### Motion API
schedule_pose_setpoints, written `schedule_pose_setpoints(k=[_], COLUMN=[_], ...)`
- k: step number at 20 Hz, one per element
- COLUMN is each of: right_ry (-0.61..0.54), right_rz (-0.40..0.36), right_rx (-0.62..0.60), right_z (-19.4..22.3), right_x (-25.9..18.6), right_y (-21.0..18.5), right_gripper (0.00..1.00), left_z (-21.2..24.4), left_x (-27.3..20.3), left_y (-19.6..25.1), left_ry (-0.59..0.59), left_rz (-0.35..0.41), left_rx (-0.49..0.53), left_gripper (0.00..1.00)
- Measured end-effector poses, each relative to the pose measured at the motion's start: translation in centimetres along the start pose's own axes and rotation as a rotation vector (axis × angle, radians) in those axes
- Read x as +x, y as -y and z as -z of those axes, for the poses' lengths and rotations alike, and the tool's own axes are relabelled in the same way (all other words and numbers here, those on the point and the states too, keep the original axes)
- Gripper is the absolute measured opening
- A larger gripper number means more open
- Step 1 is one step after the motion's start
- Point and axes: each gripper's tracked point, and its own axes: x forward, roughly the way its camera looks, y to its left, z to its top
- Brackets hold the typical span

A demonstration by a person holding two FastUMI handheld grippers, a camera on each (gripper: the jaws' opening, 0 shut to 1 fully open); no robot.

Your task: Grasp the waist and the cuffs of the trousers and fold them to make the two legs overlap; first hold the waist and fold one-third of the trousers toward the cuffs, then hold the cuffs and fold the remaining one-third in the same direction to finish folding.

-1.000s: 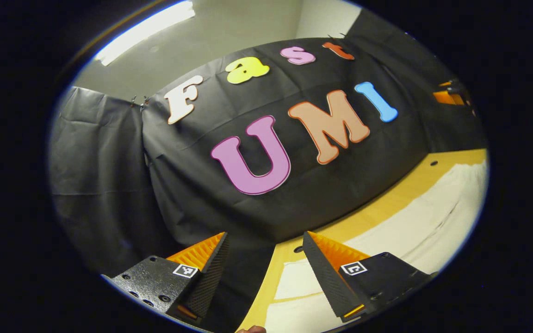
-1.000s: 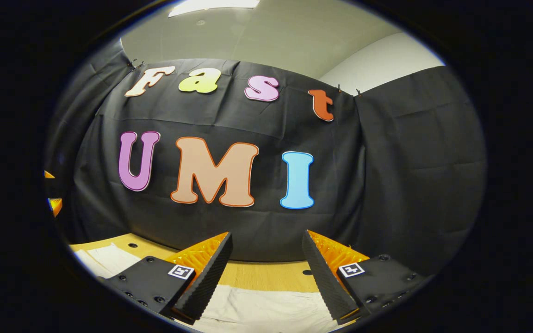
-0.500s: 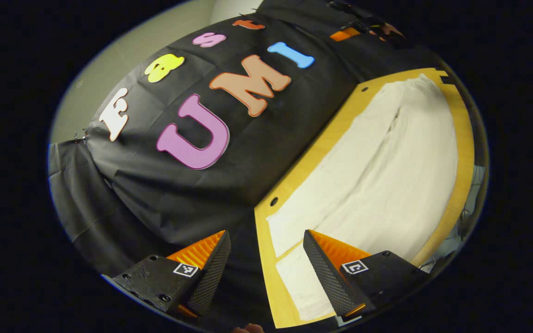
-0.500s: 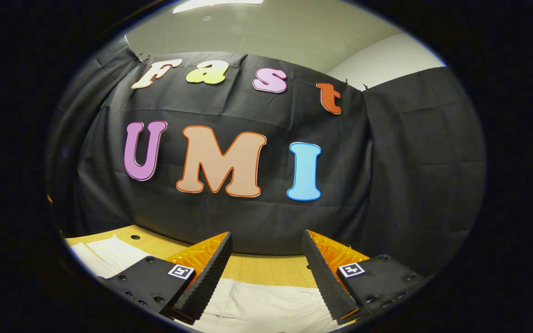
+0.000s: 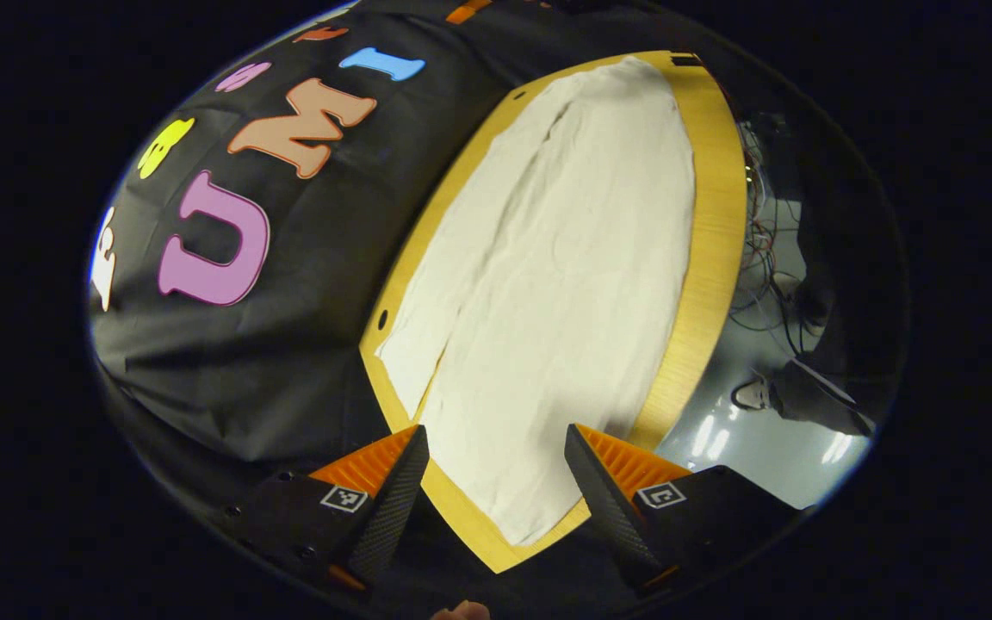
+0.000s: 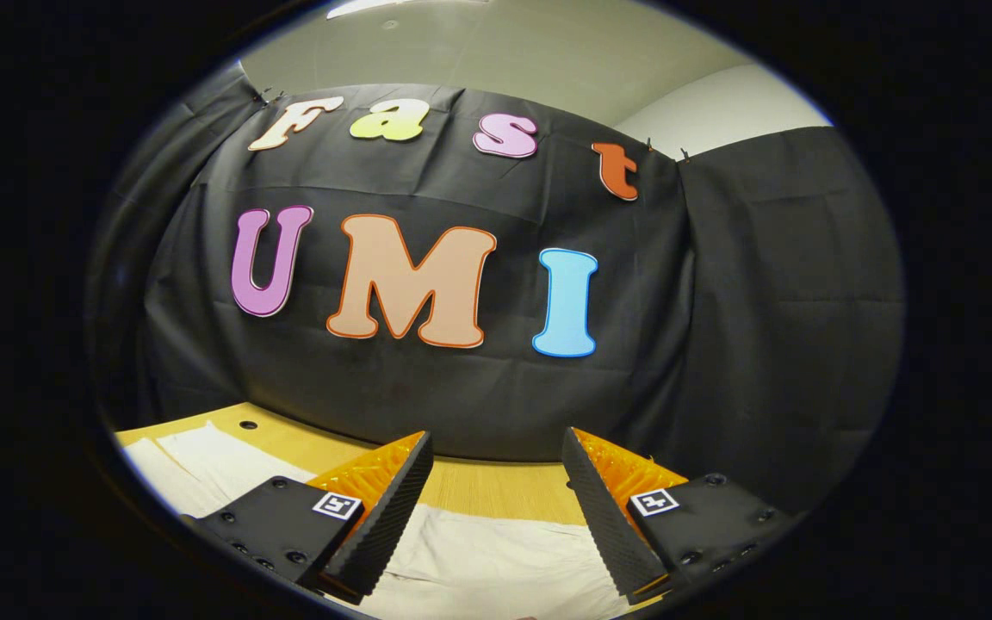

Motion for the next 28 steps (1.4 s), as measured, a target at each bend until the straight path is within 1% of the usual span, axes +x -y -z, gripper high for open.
schedule_pose_setpoints(k=[3,5,10,11,13,14,15,16,20,21,23,24,25,26,27,28], right_ry=[-0.006,-0.014,-0.028,-0.029,-0.028,-0.033,-0.041,-0.049,-0.068,-0.071,-0.081,-0.092,-0.104,-0.115,-0.125,-0.135], right_rz=[0.015,0.021,0.035,0.038,0.049,0.053,0.054,0.057,0.065,0.066,0.06,0.055,0.048,0.037,0.023,0.006], right_rx=[0.005,0.005,-0.024,-0.032,-0.05,-0.056,-0.061,-0.065,-0.079,-0.085,-0.113,-0.137,-0.163,-0.193,-0.228,-0.267], right_z=[0.5,0.8,1.5,1.5,1.7,1.9,2.1,2.4,3.2,3.6,4.3,4.7,5.4,6.0,6.7,7.3], right_x=[-0.1,0.0,-0.2,-0.3,-0.7,-0.8,-0.7,-0.8,-1.0,-1.0,-1.0,-0.9,-0.8,-0.9,-1.3,-1.7], right_y=[0.8,1.1,2.0,2.3,3.0,3.2,3.4,3.6,4.2,4.3,4.5,4.4,4.5,4.5,4.8,4.9], right_gripper=[0.98,0.98,0.98,0.98,0.98,0.98,0.98,0.98,0.98,0.98,0.98,0.98,0.98,0.97,0.97,0.98], left_z=[1.4,2.0,3.2,3.4,3.0,2.9,2.9,2.7,2.4,2.4,2.7,2.5,2.5,2.6,2.6,2.8], left_x=[0.5,0.8,2.6,2.9,3.6,4.1,4.4,4.8,6.5,6.8,7.4,7.6,7.7,7.9,7.7,7.7], left_y=[2.0,2.4,3.7,3.7,3.5,3.3,3.1,2.9,1.4,1.2,1.7,1.9,2.0,2.2,2.7,3.0], left_ry=[-0.04,-0.058,-0.101,-0.106,-0.095,-0.095,-0.093,-0.095,-0.09,-0.098,-0.125,-0.128,-0.129,-0.132,-0.135,-0.138], left_rz=[0.076,0.087,0.142,0.147,0.142,0.144,0.143,0.141,0.119,0.12,0.15,0.148,0.147,0.152,0.159,0.166], left_rx=[0.103,0.159,0.176,0.188,0.215,0.222,0.222,0.221,0.198,0.199,0.176,0.171,0.176,0.184,0.186,0.18], left_gripper=[0.97,0.97,0.98,0.97,0.93,0.93,0.93,0.88,0.88,0.88,0.84,0.66,0.57,0.43,0.38,0.23])
